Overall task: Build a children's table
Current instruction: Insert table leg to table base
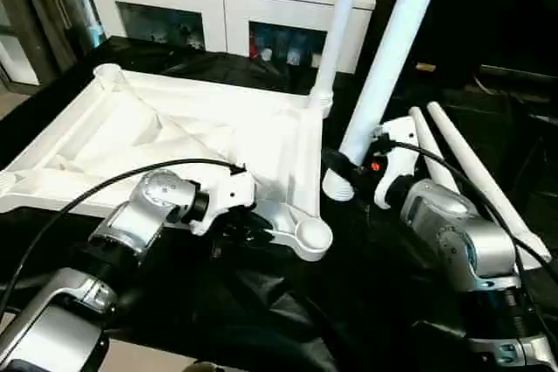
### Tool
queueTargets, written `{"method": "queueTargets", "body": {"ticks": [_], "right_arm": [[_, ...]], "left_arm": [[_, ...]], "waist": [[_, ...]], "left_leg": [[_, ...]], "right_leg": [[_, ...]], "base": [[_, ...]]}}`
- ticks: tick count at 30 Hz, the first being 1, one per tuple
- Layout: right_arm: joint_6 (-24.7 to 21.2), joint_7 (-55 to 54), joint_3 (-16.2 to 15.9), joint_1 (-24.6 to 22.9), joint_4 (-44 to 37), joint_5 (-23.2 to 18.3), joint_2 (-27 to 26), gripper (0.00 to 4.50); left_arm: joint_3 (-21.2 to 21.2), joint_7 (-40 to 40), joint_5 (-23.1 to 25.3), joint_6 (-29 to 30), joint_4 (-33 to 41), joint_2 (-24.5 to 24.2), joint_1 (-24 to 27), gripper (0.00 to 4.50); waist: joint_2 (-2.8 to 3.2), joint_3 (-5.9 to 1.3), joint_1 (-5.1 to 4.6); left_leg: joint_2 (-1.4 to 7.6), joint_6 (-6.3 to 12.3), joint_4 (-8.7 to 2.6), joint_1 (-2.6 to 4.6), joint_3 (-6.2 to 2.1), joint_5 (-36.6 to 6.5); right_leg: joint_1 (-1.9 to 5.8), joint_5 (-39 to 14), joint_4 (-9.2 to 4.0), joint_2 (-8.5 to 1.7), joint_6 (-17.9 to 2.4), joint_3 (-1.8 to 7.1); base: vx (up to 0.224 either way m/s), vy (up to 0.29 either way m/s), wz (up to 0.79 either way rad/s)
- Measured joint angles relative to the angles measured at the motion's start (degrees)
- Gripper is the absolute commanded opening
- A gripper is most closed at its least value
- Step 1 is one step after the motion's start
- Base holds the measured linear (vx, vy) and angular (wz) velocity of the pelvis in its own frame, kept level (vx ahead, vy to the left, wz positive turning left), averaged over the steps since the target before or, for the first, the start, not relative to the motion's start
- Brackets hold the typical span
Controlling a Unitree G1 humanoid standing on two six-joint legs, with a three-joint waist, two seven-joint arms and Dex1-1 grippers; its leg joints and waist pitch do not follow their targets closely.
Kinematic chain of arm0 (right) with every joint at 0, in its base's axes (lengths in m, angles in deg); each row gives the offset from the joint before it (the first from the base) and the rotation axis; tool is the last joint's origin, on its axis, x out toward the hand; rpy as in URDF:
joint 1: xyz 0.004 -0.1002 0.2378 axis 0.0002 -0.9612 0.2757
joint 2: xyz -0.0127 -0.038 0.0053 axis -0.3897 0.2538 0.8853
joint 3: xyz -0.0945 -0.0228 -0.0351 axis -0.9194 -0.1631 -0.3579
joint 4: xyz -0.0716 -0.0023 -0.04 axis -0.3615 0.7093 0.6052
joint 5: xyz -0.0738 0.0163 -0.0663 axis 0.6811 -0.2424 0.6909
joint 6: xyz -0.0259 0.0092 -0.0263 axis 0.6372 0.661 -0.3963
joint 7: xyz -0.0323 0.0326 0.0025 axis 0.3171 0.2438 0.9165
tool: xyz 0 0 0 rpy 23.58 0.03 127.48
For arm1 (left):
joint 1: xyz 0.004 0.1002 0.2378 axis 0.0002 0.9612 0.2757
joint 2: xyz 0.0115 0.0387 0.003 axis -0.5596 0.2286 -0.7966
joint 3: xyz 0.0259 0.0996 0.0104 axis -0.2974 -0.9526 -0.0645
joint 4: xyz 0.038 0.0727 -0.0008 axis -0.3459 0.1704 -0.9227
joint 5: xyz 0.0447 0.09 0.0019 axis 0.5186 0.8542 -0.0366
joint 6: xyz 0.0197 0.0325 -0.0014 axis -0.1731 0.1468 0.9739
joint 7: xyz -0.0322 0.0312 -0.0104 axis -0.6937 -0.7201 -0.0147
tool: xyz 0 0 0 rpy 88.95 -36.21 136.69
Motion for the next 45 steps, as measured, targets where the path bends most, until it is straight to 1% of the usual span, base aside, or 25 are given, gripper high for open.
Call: {"method": "queueTargets", "body": {"ticks": [2,4,5,8,10,12,14,16,17,19,21,23,26,31,37,42,45], "right_arm": [[-1.55,1.68,-0.19,-0.16,-1.44,-1.47,0.47,1.92],[-3.57,3.94,-0.55,-0.46,-3.23,-3.44,1.15,1.92],[-4.65,5.6,-1.27,-0.87,-4.7,-4.55,1.86,1.92],[-5.97,8.38,-2.58,-1.1,-5.75,-5.63,3.16,1.92],[-5.95,8.43,-2.89,-1.08,-5.43,-5.33,3.19,1.92],[-5.87,8.25,-3.28,-0.82,-4.22,-4.09,3.17,1.92],[-5.83,8.05,-3.31,-0.52,-2.44,-3.24,3.26,1.92],[-5.63,7.88,-3.5,-0.04,-0.71,-2.64,3.56,1.92],[-5.56,7.77,-3.52,0.21,0.0,-2.02,3.73,1.92],[-5.1,7.76,-3.68,0.53,0.61,-1.8,3.77,1.92],[-3.82,7.7,-3.9,1.57,2.46,-1.23,3.77,1.92],[-2.79,7.47,-4.1,3.04,4.79,-0.53,3.75,1.92],[-1.59,7.32,-4.12,3.77,7.2,0.36,3.34,1.92],[-1.32,7.77,-4.09,4.69,10.23,0.5,2.7,1.92],[0.9,8.42,-4.03,4.85,12.13,0.61,2.62,1.92],[2.92,8.53,-4.01,5.45,14.64,1.16,2.49,1.92],[3.23,8.62,-3.98,6.17,15.94,1.25,2.45,1.92]], "left_arm": [[0.09,1.0,-0.27,0.95,0.0,0.36,0.0,0.1],[0.1,0.93,-0.16,2.24,0.07,0.66,0.0,0.06],[0.1,0.45,-0.04,3.07,0.15,1.03,0.01,0.02],[0.3,-3.49,0.51,6.57,0.58,2.89,0.02,0.0],[1.09,-6.93,1.08,8.33,0.37,4.77,0.01,0.0],[2.17,-11.53,1.82,10.54,-0.04,7.1,0.01,0.0],[2.97,-14.91,2.03,12.33,0.02,8.49,0.01,0.0],[4.15,-16.7,2.01,13.36,0.82,9.18,0.81,0.0],[4.27,-17.34,2.01,13.55,1.35,9.61,1.18,0.0],[4.36,-17.88,2.07,13.7,2.21,9.57,1.77,0.0],[4.46,-18.52,2.15,14.45,3.25,9.7,2.25,0.0],[4.62,-19.24,2.16,16.03,4.68,10.77,2.7,0.0],[4.83,-19.84,2.09,17.4,5.71,12.23,2.99,0.0],[4.92,-19.76,2.04,17.89,6.19,12.4,3.05,0.0],[5.06,-19.85,2.0,18.11,6.79,12.27,3.48,0.0],[5.48,-19.75,2.04,18.82,7.91,12.05,4.13,0.0],[5.48,-19.63,2.04,19.18,8.53,12.0,4.34,0.0]], "waist": [[0.01,-0.01,-0.25],[0.08,-0.05,-0.3],[0.12,-0.07,-0.31],[0.3,-0.18,-0.24],[0.38,-0.23,-0.2],[0.53,-0.32,-0.3],[0.6,-0.36,-0.61],[0.6,-0.36,-0.96],[0.6,-0.36,-1.14],[0.62,-0.38,-1.34],[0.65,-0.39,-1.39],[0.67,-0.41,-1.33],[0.63,-0.43,-1.12],[0.72,-0.48,-0.79],[0.78,-0.52,-0.5],[0.8,-0.53,-0.7],[0.8,-0.53,-0.72]], "left_leg": [[0.0,0.0,0.0,0.04,0.01,0.0],[0.0,0.0,-0.02,0.07,0.02,0.0],[0.0,0.0,-0.06,0.13,0.03,0.0],[0.0,0.0,-0.07,0.45,0.1,0.0],[-0.01,0.0,-0.08,0.69,0.11,-0.01],[-0.02,0.0,-0.07,0.85,0.1,-0.01],[-0.07,0.0,-0.07,0.9,0.03,-0.01],[-0.14,0.0,-0.06,0.91,-0.14,-0.01],[-0.25,0.0,-0.07,0.87,-0.39,-0.01],[-0.39,0.0,-0.07,0.85,-0.67,-0.01],[-0.48,0.0,-0.06,0.76,-0.86,-0.01],[-0.5,0.01,-0.06,0.66,-0.86,-0.01],[-0.51,0.03,-0.1,0.57,-0.86,-0.02],[-0.5,0.05,-0.2,0.58,-0.86,-0.03],[-0.43,0.03,-0.46,0.66,-0.86,-0.03],[-0.44,0.03,-0.46,0.65,-0.86,-0.03],[-0.43,0.03,-0.48,0.64,-0.86,-0.03]], "right_leg": [[0.01,0.01,-0.01,0.0,-0.02,0.02],[0.01,0.0,-0.02,0.0,-0.01,0.02],[0.05,-0.01,-0.03,0.0,-0.01,0.03],[0.31,-0.03,-0.05,0.0,-0.01,0.09],[0.53,-0.22,-0.08,0.0,0.3,0.09],[0.65,-0.27,-0.12,-0.02,0.39,0.08],[0.64,-0.29,-0.16,-0.09,0.42,-0.02],[0.61,-0.29,-0.21,-0.17,0.42,-0.21],[0.59,-0.29,-0.26,-0.19,0.42,-0.3],[0.58,-0.29,-0.31,-0.2,0.42,-0.35],[0.58,-0.29,-0.46,-0.32,0.42,-0.59],[0.61,-0.29,-0.62,-0.5,0.42,-0.84],[0.72,-0.27,-0.82,-0.54,0.4,-0.92],[0.74,-0.19,-0.75,-0.55,0.28,-0.98],[0.75,-0.19,-0.73,-0.55,0.27,-1.13],[0.75,-0.19,-0.78,-0.55,0.28,-1.12],[0.75,-0.19,-0.78,-0.55,0.28,-1.12]], "base": [[0.0,0.0,0.0],[0.0,0.0,0.0],[0.0,0.0,0.0],[0.0,0.0,0.0],[0.0,0.0,0.0],[0.0,0.0,0.0],[0.0,0.0,0.0],[0.0,0.0,0.0],[0.0,0.0,0.0],[0.0,0.0,0.0],[0.0,0.0,0.0],[0.0,0.0,0.0],[0.0,0.0,0.0],[0.0,0.0,0.0],[0.0,0.0,0.0],[0.0,0.0,0.0],[0.0,0.0,0.0]]}}
